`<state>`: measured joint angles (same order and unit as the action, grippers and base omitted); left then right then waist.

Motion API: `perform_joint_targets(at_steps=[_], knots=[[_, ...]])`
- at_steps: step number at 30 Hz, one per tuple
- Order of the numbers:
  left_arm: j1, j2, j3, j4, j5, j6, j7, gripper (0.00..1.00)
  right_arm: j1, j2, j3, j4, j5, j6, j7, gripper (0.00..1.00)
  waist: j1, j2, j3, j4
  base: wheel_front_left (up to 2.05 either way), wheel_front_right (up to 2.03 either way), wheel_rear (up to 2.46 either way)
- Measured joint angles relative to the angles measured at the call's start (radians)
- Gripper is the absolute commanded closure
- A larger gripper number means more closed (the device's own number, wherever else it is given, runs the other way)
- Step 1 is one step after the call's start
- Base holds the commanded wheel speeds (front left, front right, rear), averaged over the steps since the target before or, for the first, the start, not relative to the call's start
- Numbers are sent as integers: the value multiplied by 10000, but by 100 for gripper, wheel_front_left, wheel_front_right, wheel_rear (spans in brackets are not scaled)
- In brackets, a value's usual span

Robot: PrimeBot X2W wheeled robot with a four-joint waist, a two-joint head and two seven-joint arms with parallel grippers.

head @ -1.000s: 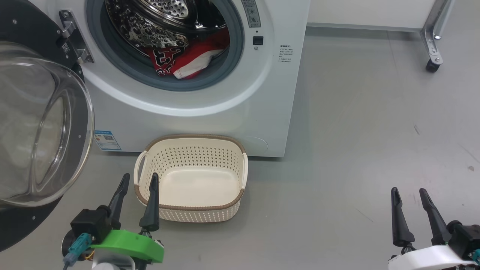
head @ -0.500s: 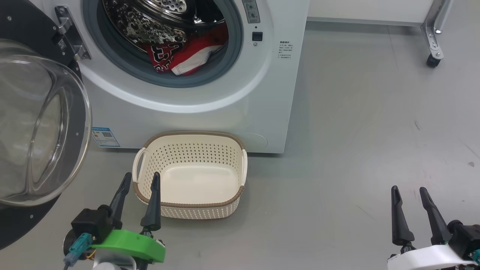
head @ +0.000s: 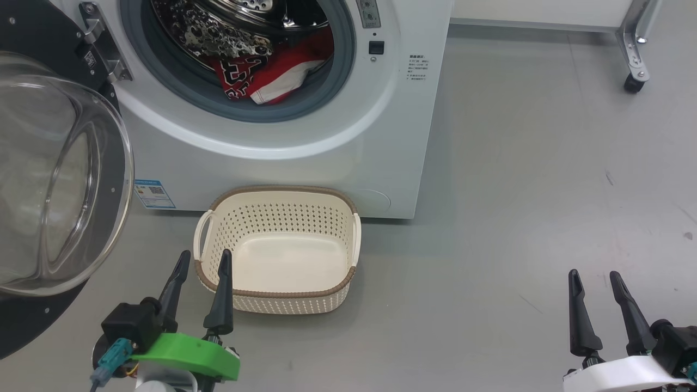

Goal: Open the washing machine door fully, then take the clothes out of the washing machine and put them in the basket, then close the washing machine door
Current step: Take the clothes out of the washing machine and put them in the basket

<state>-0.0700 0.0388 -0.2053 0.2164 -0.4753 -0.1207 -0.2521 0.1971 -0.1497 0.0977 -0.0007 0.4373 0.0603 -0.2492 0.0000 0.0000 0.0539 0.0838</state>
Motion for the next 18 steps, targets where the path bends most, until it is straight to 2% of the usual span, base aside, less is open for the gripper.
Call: perform_joint_targets(at_steps=[5,11,18], knots=[[0,0,-40,2,-19,0,0,0,0,6,-4,0,-8,0,0,0,0,0,26,20,0,0,0],[0,6,-353,-33,-1085,-2,0,0,0,35,-4,15,-13,2,0,0,0,0,31,43,7,-7,0],[-4,10,-326,-82,-1081,-2,0,0,0,73,-15,38,-13,4,0,0,0,1,12,85,33,-33,0]])
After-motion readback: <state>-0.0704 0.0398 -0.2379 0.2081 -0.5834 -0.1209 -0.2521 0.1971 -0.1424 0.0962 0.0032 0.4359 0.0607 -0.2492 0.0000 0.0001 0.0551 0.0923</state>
